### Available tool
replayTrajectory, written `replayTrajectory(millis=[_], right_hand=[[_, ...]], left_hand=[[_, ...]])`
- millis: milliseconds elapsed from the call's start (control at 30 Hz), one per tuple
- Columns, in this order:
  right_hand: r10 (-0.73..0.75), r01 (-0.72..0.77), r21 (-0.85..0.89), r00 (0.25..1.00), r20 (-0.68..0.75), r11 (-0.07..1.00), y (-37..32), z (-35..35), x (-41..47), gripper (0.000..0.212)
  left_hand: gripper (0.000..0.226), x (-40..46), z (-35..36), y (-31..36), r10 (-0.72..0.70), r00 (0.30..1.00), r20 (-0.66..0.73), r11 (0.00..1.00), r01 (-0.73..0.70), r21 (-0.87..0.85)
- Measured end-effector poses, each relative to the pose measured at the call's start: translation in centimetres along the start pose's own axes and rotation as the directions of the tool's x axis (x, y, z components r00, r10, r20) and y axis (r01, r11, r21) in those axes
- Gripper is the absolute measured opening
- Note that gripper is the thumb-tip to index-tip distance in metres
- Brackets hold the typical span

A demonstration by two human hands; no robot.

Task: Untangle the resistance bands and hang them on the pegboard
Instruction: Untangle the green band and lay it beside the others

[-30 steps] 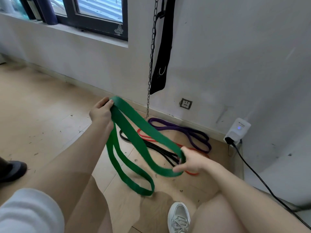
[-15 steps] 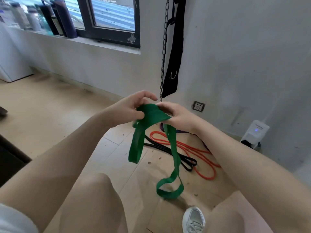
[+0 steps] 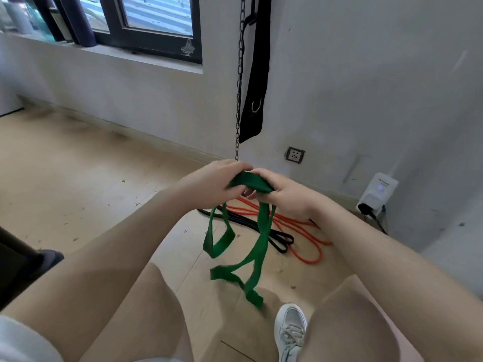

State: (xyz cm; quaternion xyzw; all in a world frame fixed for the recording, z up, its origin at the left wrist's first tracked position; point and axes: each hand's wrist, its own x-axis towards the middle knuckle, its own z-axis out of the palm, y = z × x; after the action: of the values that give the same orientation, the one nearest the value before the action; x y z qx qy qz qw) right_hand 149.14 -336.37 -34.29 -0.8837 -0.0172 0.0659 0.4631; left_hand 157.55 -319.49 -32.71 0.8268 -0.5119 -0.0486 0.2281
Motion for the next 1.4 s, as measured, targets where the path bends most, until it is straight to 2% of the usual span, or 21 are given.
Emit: replayTrajectory(millis=[100,200,300,367,467,567,633,700,867,933,1000,1067,1133,1200,1267,1333,1400], right_hand=[[0.034,-0.027,0.168,0.999,-0.038,0.985,0.7,-0.8,-0.9,0.034],[0.022,-0.014,0.162,0.999,-0.049,0.987,0.2,-1.3,-1.6,0.031],[0.005,0.008,0.154,0.997,-0.079,0.988,-0.8,-0.9,-1.2,0.041],[-0.004,0.022,0.254,0.997,-0.071,0.967,-1.4,-0.6,-0.7,0.049],[-0.007,0.010,0.397,1.000,-0.009,0.918,-1.8,-1.0,-0.8,0.052],[0.016,-0.031,0.305,0.998,0.054,0.952,-0.8,-0.9,-1.4,0.056],[0.051,-0.063,0.201,0.997,0.060,0.978,0.3,-0.1,-1.8,0.052],[0.061,-0.058,0.129,0.998,-0.016,0.990,1.1,0.7,-2.0,0.045],[-0.023,0.032,0.036,0.969,-0.244,0.999,1.1,1.0,-2.0,0.034],[-0.075,0.091,0.042,0.954,-0.290,0.995,0.0,0.4,-2.3,0.028],[-0.118,0.142,0.070,0.955,-0.272,0.987,-1.5,-0.5,-2.6,0.028],[-0.175,0.176,-0.020,0.954,-0.244,0.984,-2.8,-1.4,-2.6,0.034],[-0.231,0.212,-0.114,0.954,-0.192,0.971,-4.1,-1.8,-2.2,0.040],[-0.251,0.239,-0.093,0.956,-0.150,0.967,-4.9,-1.6,-1.7,0.045],[-0.237,0.237,-0.023,0.948,-0.214,0.971,-4.9,-1.5,-1.6,0.046],[-0.163,0.192,0.080,0.947,-0.278,0.978,-4.0,-1.5,-1.9,0.037],[-0.072,0.108,0.192,0.980,-0.188,0.976,-2.4,-1.1,-2.4,0.029]], left_hand=[[0.036,-0.3,0.0,0.0,-0.043,0.998,0.041,0.996,0.046,-0.079],[0.034,-1.1,0.3,-0.3,-0.087,0.991,0.097,0.975,0.105,-0.197],[0.037,-1.3,0.8,-0.1,-0.134,0.988,0.077,0.926,0.153,-0.344],[0.045,-0.8,0.7,0.2,-0.137,0.989,0.048,0.930,0.145,-0.338],[0.039,0.0,0.1,0.6,-0.144,0.989,-0.023,0.952,0.132,-0.277],[0.032,-0.1,-0.3,0.6,-0.167,0.984,-0.066,0.958,0.146,-0.248],[0.028,-0.4,-0.1,0.6,-0.179,0.979,-0.099,0.951,0.147,-0.272],[0.024,-0.9,0.4,0.3,-0.225,0.963,-0.149,0.915,0.156,-0.372],[0.012,-2.5,1.7,0.1,-0.364,0.908,-0.209,0.779,0.174,-0.602],[0.013,-3.0,1.8,0.1,-0.364,0.914,-0.179,0.749,0.173,-0.639],[0.022,-3.5,1.5,0.0,-0.338,0.937,-0.082,0.742,0.212,-0.637],[0.032,-3.6,1.0,0.3,-0.280,0.960,0.011,0.730,0.220,-0.648],[0.039,-3.0,0.6,1.0,-0.217,0.976,0.001,0.734,0.164,-0.659],[0.037,-2.1,0.1,1.7,-0.184,0.979,-0.089,0.751,0.081,-0.655],[0.031,-1.4,-0.2,1.7,-0.185,0.965,-0.188,0.792,0.033,-0.609],[0.030,-1.1,-0.4,1.5,-0.192,0.954,-0.229,0.821,0.028,-0.570],[0.029,-0.8,-0.2,1.8,-0.180,0.956,-0.233,0.828,0.020,-0.561]])
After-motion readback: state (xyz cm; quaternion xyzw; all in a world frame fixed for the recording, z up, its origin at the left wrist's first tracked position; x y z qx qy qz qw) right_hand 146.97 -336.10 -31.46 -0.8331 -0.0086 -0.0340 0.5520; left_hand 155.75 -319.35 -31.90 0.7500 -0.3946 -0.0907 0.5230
